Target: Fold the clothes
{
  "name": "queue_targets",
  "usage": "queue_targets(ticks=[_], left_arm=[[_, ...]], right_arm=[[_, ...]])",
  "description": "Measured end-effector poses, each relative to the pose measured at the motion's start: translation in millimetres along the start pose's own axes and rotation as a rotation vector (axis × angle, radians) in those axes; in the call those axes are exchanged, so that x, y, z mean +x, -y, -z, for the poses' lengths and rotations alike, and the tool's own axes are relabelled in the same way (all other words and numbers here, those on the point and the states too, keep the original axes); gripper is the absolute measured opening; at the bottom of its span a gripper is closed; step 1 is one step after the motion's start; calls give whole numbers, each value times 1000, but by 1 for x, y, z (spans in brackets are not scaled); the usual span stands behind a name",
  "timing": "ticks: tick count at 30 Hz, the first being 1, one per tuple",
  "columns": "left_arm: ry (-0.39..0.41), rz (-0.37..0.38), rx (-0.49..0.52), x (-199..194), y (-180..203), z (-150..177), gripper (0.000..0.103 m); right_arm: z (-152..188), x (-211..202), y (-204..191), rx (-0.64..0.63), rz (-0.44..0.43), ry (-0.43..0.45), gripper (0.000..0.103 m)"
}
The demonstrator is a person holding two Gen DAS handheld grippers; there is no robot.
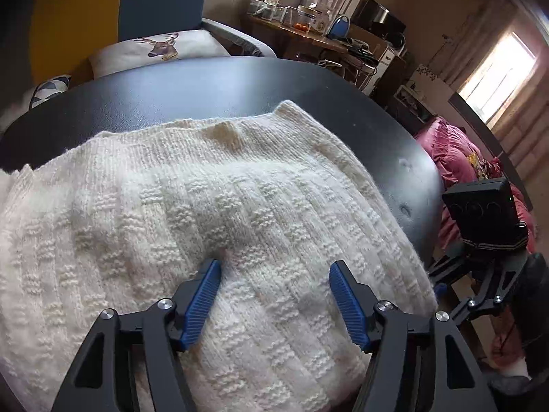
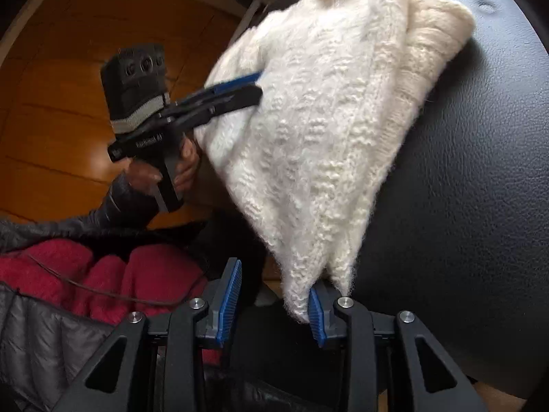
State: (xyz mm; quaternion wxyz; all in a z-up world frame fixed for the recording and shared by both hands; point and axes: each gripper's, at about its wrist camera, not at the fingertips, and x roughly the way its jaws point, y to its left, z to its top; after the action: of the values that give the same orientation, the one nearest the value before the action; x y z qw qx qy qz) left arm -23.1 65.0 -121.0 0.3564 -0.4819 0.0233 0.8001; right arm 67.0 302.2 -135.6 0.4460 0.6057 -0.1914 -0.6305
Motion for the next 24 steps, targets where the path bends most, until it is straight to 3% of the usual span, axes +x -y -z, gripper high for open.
queue_targets(ticks=[1,4,9,12,15,18,20,23,24], left_arm=[[8,-7,1,1,1,1,67],[20,-22,-4,5,4,2,70],[30,-21,-5,0,8,1,74],[70,-4,-30,-14,8,-5,74],[136,-2,-51,-30,3,-12,74],[150,-4,-83,-35,-5,-16,74],[141,3,-87,-34,-8,-14,74],[104,-16,-68,-24,-9,-7,74],[82,-20,-72,-18,-11,-4,75]], right_arm=[[0,-1,4,11,12,-2,9],[2,-5,10,35,-2,19,8],[14,-37,-8,55,65,129,26],[9,-76,-27,61,186,292,31],[-3,-107,-42,64,272,522,31],[-29,-112,-42,62,347,630,31],[-50,-105,-36,82,406,626,31],[-82,-75,-31,74,532,530,31],[-88,-64,-31,49,620,488,28]])
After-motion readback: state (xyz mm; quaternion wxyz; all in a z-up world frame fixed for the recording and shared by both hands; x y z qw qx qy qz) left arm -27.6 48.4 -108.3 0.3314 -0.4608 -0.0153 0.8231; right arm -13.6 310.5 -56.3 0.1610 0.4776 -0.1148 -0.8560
